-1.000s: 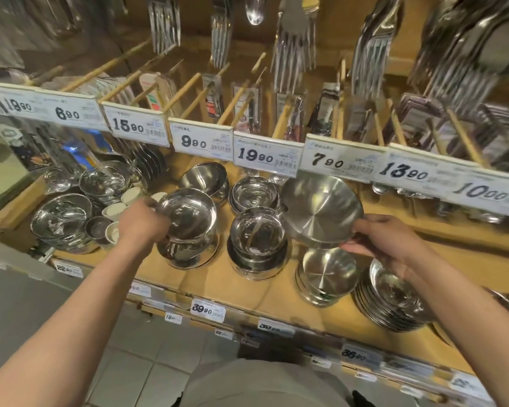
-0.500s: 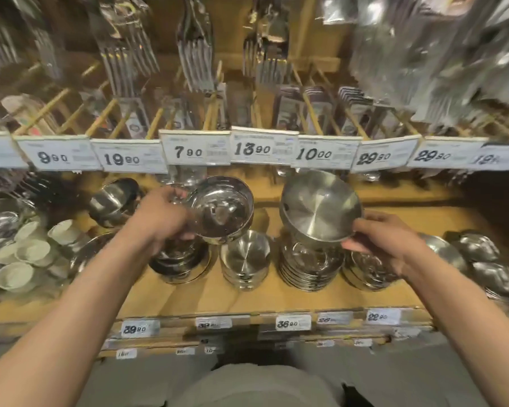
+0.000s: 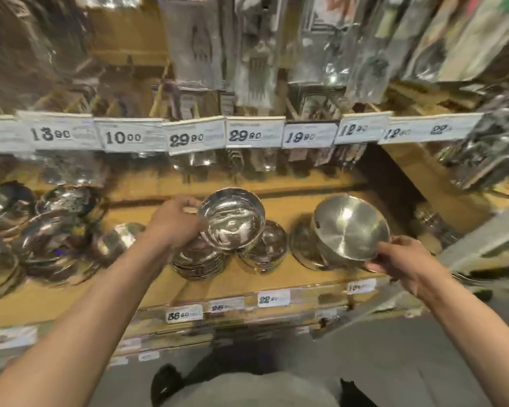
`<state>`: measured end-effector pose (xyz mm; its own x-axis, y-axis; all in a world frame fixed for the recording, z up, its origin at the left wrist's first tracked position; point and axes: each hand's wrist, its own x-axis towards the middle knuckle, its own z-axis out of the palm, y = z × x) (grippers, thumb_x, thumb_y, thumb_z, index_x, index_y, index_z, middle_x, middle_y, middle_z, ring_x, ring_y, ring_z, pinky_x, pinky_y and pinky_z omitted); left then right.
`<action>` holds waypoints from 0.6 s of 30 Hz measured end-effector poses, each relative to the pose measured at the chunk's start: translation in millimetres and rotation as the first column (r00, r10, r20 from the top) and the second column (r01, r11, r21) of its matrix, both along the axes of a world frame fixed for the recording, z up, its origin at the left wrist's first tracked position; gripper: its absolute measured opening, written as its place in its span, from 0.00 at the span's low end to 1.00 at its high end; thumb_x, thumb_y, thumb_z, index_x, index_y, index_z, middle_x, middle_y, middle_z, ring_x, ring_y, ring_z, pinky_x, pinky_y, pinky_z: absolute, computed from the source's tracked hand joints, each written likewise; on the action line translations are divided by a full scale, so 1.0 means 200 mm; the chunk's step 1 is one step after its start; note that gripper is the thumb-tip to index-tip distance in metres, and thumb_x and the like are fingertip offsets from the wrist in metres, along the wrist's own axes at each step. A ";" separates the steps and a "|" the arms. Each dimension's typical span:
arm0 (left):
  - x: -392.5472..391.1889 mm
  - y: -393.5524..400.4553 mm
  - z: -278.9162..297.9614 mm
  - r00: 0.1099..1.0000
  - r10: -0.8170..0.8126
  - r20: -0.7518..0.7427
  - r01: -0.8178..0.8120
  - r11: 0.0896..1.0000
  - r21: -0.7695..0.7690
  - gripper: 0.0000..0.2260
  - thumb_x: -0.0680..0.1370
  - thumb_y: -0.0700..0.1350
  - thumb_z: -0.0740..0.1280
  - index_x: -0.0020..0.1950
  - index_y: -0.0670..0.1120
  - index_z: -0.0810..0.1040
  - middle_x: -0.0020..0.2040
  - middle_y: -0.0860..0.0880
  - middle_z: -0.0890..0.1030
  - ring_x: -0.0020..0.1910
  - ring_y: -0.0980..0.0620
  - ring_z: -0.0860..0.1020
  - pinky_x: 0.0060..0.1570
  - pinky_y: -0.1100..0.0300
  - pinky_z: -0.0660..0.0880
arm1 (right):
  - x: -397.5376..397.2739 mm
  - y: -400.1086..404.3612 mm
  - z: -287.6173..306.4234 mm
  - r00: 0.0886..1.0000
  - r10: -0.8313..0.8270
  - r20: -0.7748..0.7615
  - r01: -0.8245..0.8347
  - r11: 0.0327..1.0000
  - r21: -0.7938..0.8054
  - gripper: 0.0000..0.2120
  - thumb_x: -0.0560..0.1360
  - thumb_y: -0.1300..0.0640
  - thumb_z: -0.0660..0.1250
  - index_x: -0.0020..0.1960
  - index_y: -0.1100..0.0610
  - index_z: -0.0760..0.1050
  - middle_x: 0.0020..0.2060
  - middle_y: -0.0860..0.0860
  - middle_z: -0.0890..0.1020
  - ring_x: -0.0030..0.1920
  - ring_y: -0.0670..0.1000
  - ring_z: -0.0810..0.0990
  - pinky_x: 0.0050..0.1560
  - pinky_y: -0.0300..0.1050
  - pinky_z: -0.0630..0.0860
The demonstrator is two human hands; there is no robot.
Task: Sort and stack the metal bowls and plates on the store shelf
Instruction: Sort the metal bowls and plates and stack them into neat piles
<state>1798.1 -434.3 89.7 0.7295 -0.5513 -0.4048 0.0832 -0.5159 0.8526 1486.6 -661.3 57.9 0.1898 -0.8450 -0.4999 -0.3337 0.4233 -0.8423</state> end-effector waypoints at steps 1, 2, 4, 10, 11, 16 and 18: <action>-0.04 -0.02 -0.02 1.000 0.017 -0.023 -0.018 1.000 -0.013 0.15 0.72 0.33 0.74 0.55 0.48 0.80 0.38 0.43 0.87 0.34 0.41 0.86 0.36 0.48 0.84 | -0.03 -0.04 -0.02 1.000 0.008 -0.014 -0.008 1.000 0.001 0.21 0.78 0.71 0.65 0.68 0.74 0.65 0.49 0.67 0.77 0.29 0.56 0.83 0.23 0.38 0.78; -0.07 -0.04 -0.03 0.999 0.038 -0.038 -0.039 0.999 -0.021 0.15 0.72 0.33 0.74 0.54 0.47 0.80 0.38 0.43 0.87 0.37 0.40 0.86 0.42 0.42 0.84 | -0.05 -0.07 -0.03 0.999 0.022 -0.025 -0.022 1.000 0.011 0.22 0.77 0.71 0.66 0.69 0.72 0.65 0.50 0.67 0.77 0.27 0.55 0.83 0.22 0.38 0.78; -0.12 -0.06 -0.06 0.996 0.072 -0.043 -0.073 0.997 -0.026 0.14 0.72 0.33 0.73 0.54 0.47 0.80 0.39 0.44 0.87 0.38 0.40 0.86 0.48 0.39 0.83 | -0.07 -0.13 -0.07 0.996 0.067 -0.050 -0.065 0.997 0.040 0.21 0.77 0.71 0.67 0.67 0.71 0.67 0.50 0.67 0.79 0.25 0.52 0.83 0.23 0.38 0.79; -0.23 -0.05 -0.07 0.985 0.174 0.004 -0.174 0.985 -0.007 0.15 0.73 0.32 0.72 0.58 0.43 0.77 0.46 0.41 0.84 0.34 0.44 0.84 0.35 0.54 0.83 | -0.03 -0.27 -0.17 0.980 0.182 -0.084 -0.178 0.983 0.044 0.16 0.76 0.73 0.68 0.62 0.69 0.73 0.49 0.66 0.83 0.36 0.57 0.84 0.30 0.46 0.84; -0.24 -0.05 -0.06 0.982 0.191 0.011 -0.191 0.982 -0.010 0.17 0.73 0.31 0.72 0.59 0.42 0.77 0.46 0.41 0.84 0.33 0.45 0.84 0.33 0.55 0.83 | -0.02 -0.29 -0.18 0.974 0.199 -0.105 -0.196 0.980 0.036 0.15 0.76 0.72 0.68 0.62 0.68 0.74 0.49 0.66 0.83 0.36 0.57 0.85 0.28 0.45 0.83; -0.30 -0.06 -0.02 0.972 0.229 0.043 -0.229 0.973 -0.011 0.14 0.69 0.28 0.70 0.49 0.44 0.79 0.47 0.38 0.83 0.34 0.42 0.82 0.28 0.60 0.80 | 0.03 -0.44 -0.25 0.920 0.301 -0.249 -0.307 0.952 0.016 0.13 0.77 0.69 0.68 0.62 0.63 0.76 0.48 0.64 0.85 0.28 0.55 0.85 0.23 0.40 0.79; -0.30 -0.07 -0.01 0.966 0.254 0.040 -0.254 0.967 -0.007 0.13 0.70 0.28 0.70 0.47 0.44 0.79 0.46 0.39 0.83 0.35 0.43 0.82 0.26 0.61 0.80 | 0.05 -0.48 -0.27 0.898 0.331 -0.288 -0.344 0.939 0.006 0.11 0.76 0.69 0.68 0.57 0.61 0.79 0.47 0.62 0.85 0.30 0.57 0.86 0.24 0.42 0.80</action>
<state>1738.4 -447.7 88.7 0.8614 -0.3468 -0.3712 0.1764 -0.4810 0.8588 1497.1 -756.9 3.4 0.3253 -0.7774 -0.5383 -0.6752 0.2076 -0.7078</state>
